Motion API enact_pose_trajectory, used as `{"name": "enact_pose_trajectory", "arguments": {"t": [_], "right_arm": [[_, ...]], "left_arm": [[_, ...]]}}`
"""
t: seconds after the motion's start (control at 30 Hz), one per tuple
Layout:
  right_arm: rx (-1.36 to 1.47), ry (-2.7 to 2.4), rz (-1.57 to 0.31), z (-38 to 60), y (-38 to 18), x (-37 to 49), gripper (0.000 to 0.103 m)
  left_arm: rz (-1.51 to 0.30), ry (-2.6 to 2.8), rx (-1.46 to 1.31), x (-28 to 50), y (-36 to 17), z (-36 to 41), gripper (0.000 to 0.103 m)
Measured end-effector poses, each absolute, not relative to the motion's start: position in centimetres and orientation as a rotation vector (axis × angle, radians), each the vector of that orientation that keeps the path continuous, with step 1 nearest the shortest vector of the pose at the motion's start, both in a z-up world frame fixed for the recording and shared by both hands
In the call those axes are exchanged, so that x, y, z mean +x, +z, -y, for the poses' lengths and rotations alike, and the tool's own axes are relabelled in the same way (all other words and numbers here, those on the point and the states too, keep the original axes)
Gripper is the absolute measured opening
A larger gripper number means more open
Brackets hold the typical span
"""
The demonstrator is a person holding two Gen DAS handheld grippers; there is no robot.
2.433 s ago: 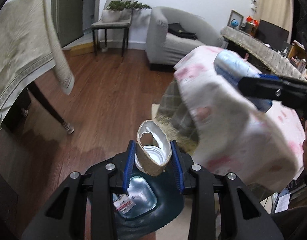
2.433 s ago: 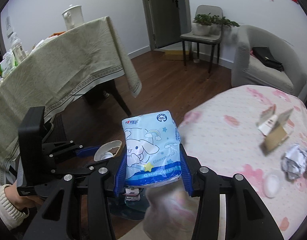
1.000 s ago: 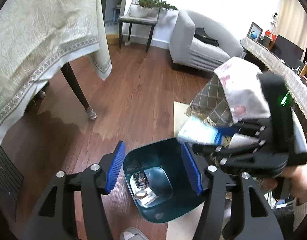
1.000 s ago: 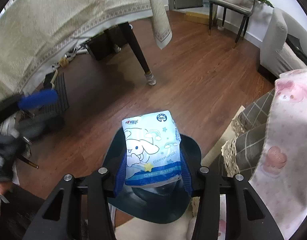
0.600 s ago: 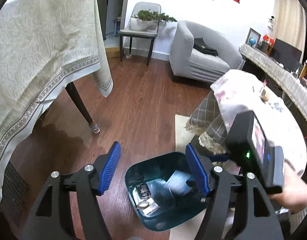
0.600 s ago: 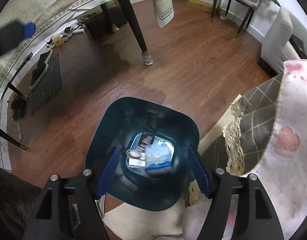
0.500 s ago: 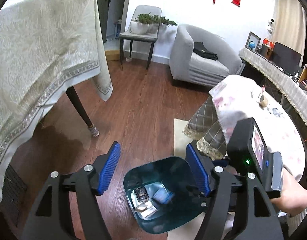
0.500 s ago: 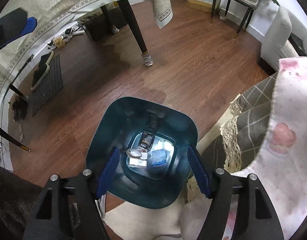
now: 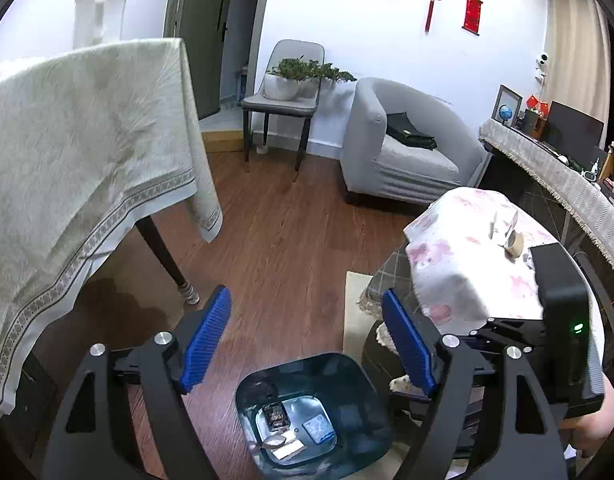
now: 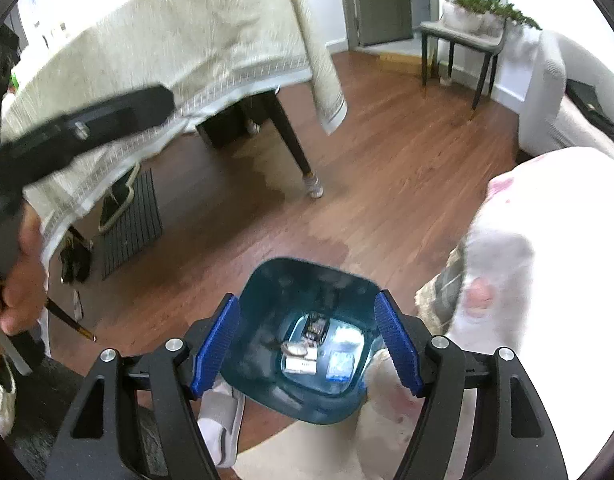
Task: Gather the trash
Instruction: 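Move both grippers back to the table toward the crumpled foil balls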
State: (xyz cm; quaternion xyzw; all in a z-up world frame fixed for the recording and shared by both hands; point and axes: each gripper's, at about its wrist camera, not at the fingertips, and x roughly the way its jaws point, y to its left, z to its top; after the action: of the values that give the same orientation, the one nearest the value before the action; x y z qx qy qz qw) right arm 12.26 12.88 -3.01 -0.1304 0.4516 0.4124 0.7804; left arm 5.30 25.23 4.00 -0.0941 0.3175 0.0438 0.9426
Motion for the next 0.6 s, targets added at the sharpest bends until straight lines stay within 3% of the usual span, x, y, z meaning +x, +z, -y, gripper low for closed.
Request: {"name": "enact_pose_trajectory", "arguments": {"t": [0.6], "right_arm": [[-0.15, 0.696, -0.826, -1.1, 1.4, 16.8, 0.071]], "left_arm": [[-0.568, -0.038, -0.157, 9.4, 6.5, -15.9, 0.083]]}}
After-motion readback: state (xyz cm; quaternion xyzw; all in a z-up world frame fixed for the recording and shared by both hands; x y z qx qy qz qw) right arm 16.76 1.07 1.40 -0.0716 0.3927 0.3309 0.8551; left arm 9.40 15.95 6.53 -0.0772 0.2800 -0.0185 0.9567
